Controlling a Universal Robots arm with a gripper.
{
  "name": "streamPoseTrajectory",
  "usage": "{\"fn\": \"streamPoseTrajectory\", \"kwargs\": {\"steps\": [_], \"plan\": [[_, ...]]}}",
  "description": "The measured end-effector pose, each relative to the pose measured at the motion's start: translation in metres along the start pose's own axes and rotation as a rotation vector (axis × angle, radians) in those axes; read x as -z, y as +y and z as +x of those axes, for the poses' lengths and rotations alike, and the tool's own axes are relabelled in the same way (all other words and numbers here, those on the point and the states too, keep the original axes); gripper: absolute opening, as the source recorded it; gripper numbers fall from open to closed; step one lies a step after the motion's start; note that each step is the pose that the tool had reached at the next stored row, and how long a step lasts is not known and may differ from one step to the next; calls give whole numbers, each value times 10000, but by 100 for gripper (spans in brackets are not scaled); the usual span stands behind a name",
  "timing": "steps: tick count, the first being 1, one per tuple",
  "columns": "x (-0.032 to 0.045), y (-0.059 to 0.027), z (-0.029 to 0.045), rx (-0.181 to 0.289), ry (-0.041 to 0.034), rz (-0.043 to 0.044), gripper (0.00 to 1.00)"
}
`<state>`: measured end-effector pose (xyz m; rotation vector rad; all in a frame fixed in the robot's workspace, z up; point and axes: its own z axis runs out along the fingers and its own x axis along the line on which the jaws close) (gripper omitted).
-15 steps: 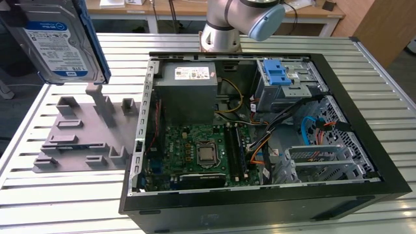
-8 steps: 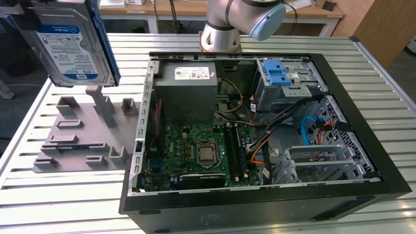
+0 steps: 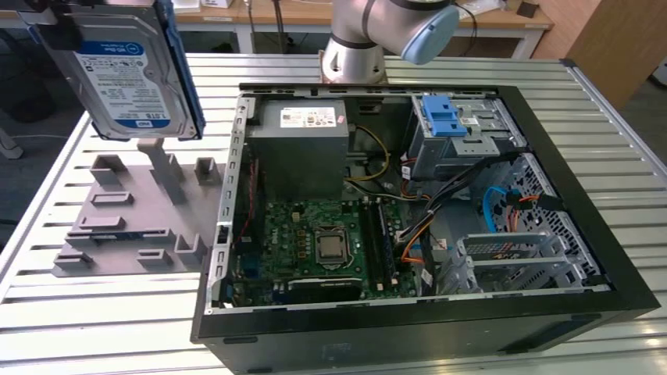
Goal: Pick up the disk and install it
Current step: 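Pick up the disk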
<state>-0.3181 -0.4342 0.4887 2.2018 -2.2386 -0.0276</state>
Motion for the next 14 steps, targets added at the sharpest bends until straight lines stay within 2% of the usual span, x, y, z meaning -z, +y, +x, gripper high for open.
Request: {"fn": "streamPoseTrajectory", "kwargs": {"steps": [14], "plan": [[-1, -156, 8, -1, 5, 0, 37]]}}
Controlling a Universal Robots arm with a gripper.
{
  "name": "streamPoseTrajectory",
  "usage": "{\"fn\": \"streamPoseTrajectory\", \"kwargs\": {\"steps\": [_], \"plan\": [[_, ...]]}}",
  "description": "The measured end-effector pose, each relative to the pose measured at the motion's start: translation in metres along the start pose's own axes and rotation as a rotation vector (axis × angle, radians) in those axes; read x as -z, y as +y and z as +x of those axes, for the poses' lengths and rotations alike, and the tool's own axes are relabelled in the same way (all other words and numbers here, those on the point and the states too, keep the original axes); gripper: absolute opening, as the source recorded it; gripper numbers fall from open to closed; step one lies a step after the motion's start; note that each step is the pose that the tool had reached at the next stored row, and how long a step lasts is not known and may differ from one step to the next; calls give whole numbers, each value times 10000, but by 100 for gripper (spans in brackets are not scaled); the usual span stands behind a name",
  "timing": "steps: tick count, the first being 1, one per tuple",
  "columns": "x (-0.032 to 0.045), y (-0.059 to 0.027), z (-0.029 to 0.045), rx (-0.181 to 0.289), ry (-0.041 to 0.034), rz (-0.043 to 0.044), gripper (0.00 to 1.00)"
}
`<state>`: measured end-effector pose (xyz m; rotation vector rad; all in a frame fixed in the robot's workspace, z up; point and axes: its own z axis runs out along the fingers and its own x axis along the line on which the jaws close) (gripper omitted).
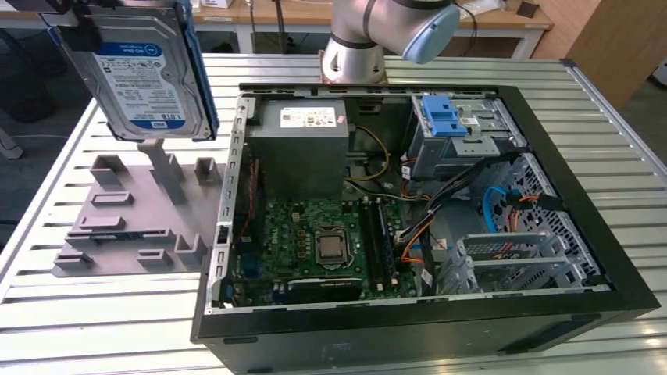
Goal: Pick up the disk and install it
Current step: 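Pick up the disk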
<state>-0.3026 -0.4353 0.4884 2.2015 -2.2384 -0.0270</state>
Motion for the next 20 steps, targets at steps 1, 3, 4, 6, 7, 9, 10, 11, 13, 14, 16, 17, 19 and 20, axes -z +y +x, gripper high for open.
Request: {"fn": "streamPoseTrajectory", "kwargs": {"steps": [1, 3, 4, 6, 7, 9, 10, 11, 13, 14, 16, 17, 19, 20], "plan": [[0, -10, 0, 0, 1, -1, 37], [0, -30, 2, 1, 2, 0, 37], [0, -39, 3, 1, 1, 1, 37], [0, -58, 4, 0, 2, 0, 37], [0, -66, 5, 0, 1, 0, 37], [0, -86, 8, 0, 2, 0, 37], [0, -95, 9, 0, 2, 0, 37], [0, -104, 10, 1, 1, 0, 37], [0, -122, 12, 1, 2, 0, 37], [0, -132, 14, 1, 2, 0, 37], [0, -149, 16, 0, 2, 0, 37], [0, -158, 18, 1, 2, 0, 37], [0, -176, 20, 0, 2, 0, 37], [0, -185, 22, 1, 1, 0, 37]]}}
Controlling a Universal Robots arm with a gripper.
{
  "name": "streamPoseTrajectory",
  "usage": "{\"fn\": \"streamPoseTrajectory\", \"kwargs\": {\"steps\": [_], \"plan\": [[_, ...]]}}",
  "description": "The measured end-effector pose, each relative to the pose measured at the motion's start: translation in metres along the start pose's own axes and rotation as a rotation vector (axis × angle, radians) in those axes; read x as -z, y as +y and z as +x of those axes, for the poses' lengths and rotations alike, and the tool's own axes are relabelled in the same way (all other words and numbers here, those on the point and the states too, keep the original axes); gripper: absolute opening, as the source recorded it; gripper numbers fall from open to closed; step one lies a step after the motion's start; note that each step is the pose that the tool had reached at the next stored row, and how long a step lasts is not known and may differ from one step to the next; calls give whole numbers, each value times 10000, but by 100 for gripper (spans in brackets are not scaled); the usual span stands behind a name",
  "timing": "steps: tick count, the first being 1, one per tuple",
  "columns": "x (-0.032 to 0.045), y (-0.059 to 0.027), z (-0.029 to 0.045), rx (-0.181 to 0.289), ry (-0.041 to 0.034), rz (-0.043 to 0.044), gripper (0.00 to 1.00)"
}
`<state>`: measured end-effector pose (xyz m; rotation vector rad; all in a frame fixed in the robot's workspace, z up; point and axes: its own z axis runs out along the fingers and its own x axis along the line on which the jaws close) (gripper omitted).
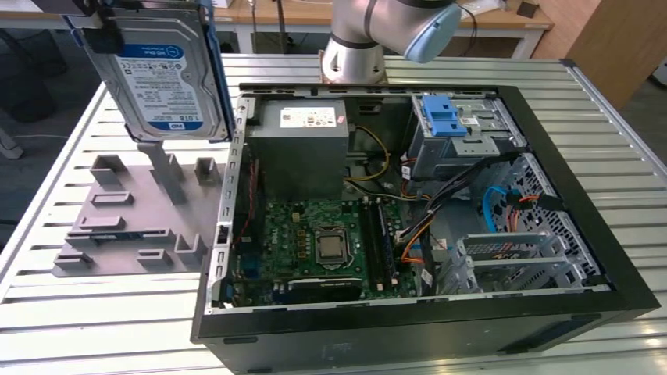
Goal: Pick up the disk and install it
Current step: 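Pick up the disk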
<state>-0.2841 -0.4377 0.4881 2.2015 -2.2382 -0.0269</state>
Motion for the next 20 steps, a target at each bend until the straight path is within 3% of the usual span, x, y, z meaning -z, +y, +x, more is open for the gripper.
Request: {"fn": "streamPoseTrajectory", "kwargs": {"steps": [20], "plan": [[-1, -230, 39, 0, 1, -1, 37]]}}
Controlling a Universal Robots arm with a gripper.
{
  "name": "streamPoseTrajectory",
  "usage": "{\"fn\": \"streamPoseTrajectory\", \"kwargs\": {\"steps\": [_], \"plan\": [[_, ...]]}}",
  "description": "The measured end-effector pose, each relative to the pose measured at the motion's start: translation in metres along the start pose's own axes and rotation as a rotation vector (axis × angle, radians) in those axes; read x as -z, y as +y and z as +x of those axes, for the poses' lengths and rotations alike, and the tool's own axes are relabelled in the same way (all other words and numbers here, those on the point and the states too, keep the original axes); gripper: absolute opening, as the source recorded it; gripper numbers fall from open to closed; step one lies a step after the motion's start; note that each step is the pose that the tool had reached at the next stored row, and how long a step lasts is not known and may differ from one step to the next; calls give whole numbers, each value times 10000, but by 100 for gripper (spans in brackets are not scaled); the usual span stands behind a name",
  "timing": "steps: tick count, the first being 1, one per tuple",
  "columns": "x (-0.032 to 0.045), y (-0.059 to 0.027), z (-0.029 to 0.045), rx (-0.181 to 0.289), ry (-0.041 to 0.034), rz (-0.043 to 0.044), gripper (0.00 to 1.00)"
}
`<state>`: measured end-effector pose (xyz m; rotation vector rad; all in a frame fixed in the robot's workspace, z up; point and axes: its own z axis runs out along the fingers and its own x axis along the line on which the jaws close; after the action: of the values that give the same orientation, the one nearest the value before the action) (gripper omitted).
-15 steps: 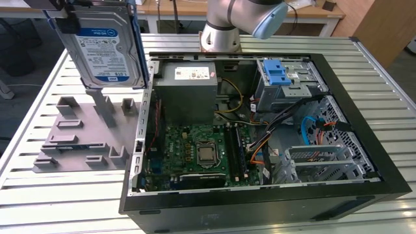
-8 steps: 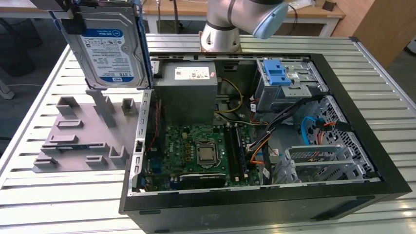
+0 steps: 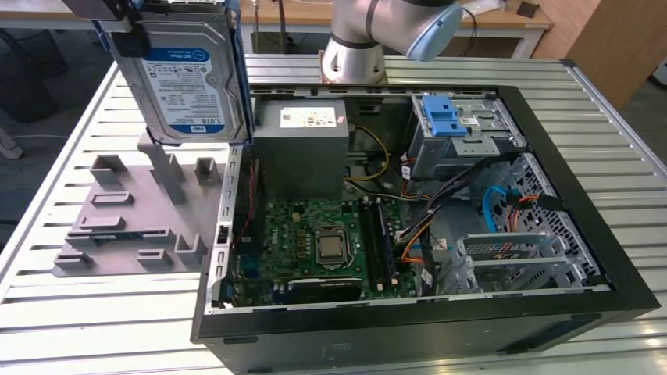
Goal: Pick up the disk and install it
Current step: 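Pick up the disk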
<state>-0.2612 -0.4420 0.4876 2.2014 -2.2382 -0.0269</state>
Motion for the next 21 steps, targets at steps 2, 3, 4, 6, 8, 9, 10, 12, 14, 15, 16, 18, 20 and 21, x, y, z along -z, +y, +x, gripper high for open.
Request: {"fn": "streamPoseTrajectory", "kwargs": {"steps": [2, 3, 4, 6, 8, 9, 10, 12, 14, 15, 16, 18, 20, 21], "plan": [[-1, -26, 5, 0, -1, 1, 37], [-1, -39, 7, 0, -1, 1, 37], [-1, -52, 8, 0, -1, 1, 37], [-1, -82, 11, 1, -1, 0, 37], [-2, -115, 14, 0, -1, 1, 37], [-1, -135, 15, 0, 0, 0, 37], [-2, -153, 16, 0, 0, 1, 37], [-2, -187, 19, 0, 0, 1, 37], [-2, -221, 22, -1, -1, 1, 37], [-2, -238, 24, 0, 0, 0, 37], [-2, -257, 26, 0, 0, 1, 37], [-3, -295, 32, 0, -1, 1, 37], [-3, -334, 38, 0, -1, 1, 37], [-3, -353, 41, 0, 0, 1, 37]]}}
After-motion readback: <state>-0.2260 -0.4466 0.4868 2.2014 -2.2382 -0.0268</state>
